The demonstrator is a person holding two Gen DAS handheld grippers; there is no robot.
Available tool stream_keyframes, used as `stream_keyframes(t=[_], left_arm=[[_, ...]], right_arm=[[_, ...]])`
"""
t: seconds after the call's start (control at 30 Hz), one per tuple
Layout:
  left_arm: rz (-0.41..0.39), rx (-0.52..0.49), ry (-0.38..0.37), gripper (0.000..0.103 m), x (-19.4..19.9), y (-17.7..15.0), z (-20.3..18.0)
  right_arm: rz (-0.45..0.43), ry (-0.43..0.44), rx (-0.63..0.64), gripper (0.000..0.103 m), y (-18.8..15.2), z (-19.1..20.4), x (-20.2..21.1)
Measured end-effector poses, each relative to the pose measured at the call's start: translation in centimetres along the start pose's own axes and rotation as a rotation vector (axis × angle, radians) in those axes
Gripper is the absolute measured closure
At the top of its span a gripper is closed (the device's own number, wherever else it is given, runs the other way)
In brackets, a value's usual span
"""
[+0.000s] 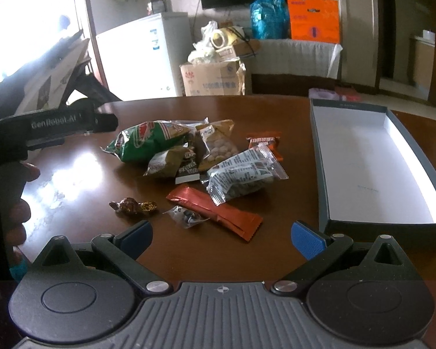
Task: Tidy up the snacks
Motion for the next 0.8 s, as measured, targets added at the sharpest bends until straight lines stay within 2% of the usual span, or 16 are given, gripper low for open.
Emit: stream_keyframes(t=[0.1,0.17,0.33,0.53,0.8], left_arm=[[-0.024,-0.103,-0.017,0.0,-0.1,-0.3,-0.9],[-0.033,-0.127,0.004,0.0,-0.1,-0.4,-1.2],[-0.015,-0.103,-0.076,0.0,-0.3,-0.4,-0.6],[-0.029,-0.05,-0.023,0.0,-0.4,-0.1,-0.2],[-0.028,-0.05,-0.04,0.0,-0.3,-0.5,-0.1]], right_arm=[[0.003,0.004,0.008,0.0,-0.1,0.1,-0.1],[0.006,0.001,0.013,0.0,-0.2,0.2,-0.2],[0.013,-0.008,0.018,0.0,-0.3,0.2,-0.4],[0.013,-0.005,0.027,0.0,-0.4,0.3,-0.4],[-0.001,0.008,0.072,0.0,-0.5,1.0,-0.5]])
Point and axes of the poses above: each gripper's, at about its wrist camera, not at the fingertips, and x roughly against the way its jaws point, z to its left, y to its top, the point moved 4 cm from there along -x, roughly the way its jaws point, and after that the axes turned 3 degrees about -y, right-handed, at the moved point
